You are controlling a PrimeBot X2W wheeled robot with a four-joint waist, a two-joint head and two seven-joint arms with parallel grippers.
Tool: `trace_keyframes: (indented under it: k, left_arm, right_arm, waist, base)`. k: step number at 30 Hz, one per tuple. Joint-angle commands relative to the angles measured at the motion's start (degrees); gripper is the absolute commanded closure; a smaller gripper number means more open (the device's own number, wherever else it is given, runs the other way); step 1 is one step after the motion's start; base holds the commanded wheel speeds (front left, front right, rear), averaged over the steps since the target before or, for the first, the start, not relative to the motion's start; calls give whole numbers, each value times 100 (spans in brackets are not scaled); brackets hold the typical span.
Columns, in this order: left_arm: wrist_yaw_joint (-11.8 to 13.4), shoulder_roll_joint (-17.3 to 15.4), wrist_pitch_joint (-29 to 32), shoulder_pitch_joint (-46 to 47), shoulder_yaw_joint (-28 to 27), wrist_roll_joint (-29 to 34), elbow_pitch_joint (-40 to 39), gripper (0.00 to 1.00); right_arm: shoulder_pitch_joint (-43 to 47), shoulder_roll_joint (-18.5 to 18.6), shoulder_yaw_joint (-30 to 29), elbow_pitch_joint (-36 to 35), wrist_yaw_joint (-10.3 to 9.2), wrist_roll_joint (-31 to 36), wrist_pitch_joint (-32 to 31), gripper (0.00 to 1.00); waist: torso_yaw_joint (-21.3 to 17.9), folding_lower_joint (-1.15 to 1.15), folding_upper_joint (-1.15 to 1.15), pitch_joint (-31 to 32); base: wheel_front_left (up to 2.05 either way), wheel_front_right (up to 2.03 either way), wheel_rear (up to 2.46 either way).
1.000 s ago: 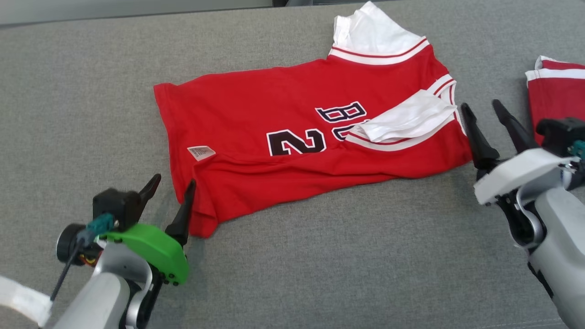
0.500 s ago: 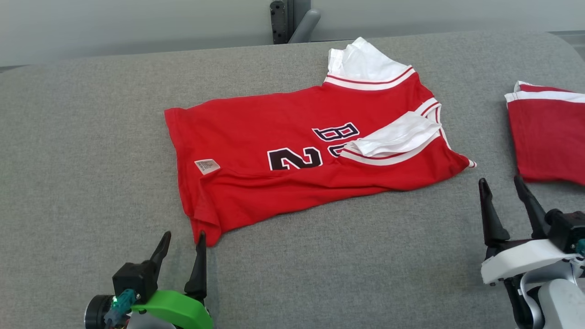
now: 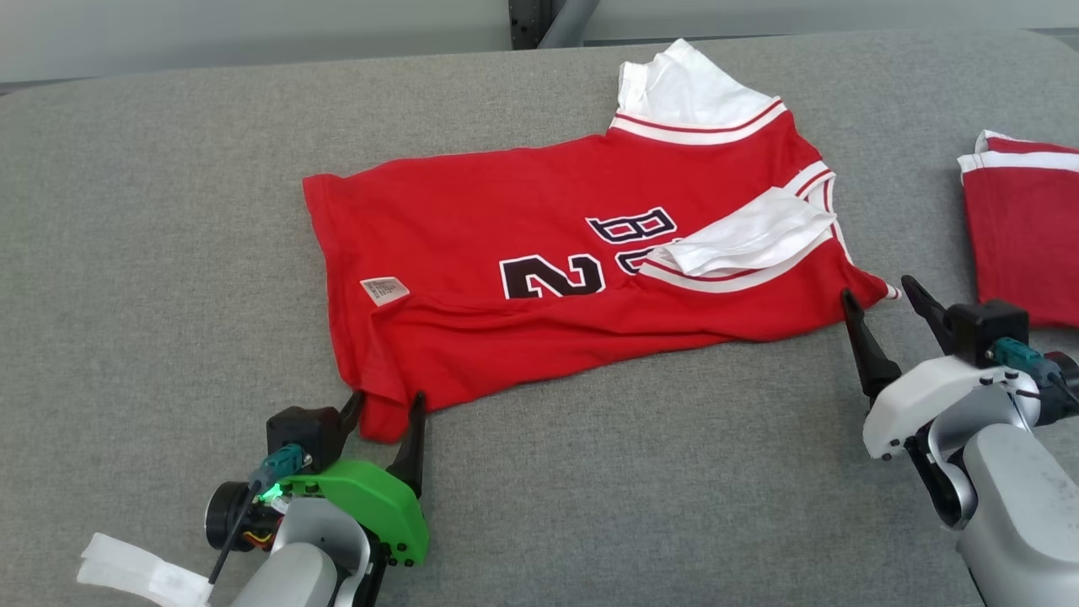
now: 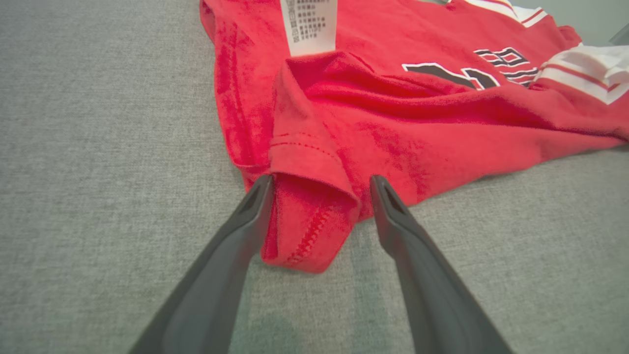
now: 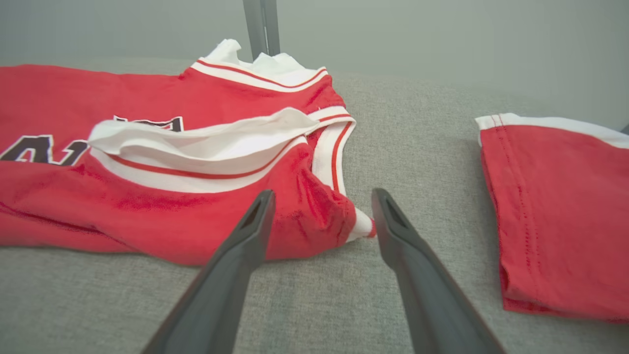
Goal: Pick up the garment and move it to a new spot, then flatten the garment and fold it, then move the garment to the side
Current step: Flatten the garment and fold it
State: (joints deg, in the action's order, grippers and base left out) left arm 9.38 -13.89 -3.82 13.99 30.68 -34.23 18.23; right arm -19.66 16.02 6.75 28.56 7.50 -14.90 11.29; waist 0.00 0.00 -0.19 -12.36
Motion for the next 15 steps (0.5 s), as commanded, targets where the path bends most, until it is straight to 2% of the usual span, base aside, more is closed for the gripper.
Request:
trace_keyframes:
  k: [1,15]
  left_arm:
    - [35,-11,71,160,30,46,154,0]
    - [-136,49,190,512,-19,-181,745,0]
  right_arm:
    - [-234,110,177,240,-3,-9,-138,0]
    - [-1190,649,1094,1413,-4,-469,-602,0]
  waist:
    - [61,0,19,-138]
    - [274,0,19,-447]
  base:
    - [0,0,0]
    - [0,0,0]
